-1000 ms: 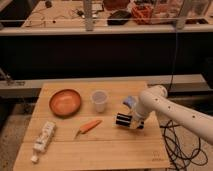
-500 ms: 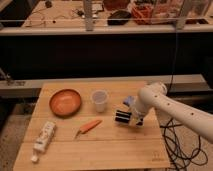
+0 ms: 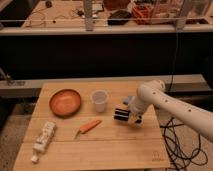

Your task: Place the eraser on the white sponge

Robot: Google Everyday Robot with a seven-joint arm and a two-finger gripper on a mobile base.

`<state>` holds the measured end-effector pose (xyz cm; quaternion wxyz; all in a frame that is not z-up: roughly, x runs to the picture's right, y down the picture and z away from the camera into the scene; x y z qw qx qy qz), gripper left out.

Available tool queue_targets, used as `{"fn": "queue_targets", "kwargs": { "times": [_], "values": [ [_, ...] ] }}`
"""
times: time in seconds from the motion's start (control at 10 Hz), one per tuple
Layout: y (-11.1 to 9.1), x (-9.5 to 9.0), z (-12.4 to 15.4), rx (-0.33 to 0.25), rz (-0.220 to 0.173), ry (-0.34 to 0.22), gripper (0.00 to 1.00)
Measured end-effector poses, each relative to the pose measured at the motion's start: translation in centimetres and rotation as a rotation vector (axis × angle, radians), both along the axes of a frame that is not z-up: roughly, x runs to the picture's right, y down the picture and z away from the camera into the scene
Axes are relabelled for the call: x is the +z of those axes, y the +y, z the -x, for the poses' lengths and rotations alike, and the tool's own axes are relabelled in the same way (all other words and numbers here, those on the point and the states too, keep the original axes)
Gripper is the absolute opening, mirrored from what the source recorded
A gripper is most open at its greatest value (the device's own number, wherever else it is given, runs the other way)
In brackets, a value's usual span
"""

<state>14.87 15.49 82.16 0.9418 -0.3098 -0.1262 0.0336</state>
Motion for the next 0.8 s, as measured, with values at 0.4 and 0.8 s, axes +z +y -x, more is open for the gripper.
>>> {"fn": "queue_targets", "kwargs": {
  "times": [0.4, 0.8],
  "values": [
    [-0.9, 0.5, 1.1, -0.014, 0.002, -0.009, 0.02],
    [-1.7, 1.2, 1.7, -0.025, 0.003, -0.018, 0.02]
  ]
}}
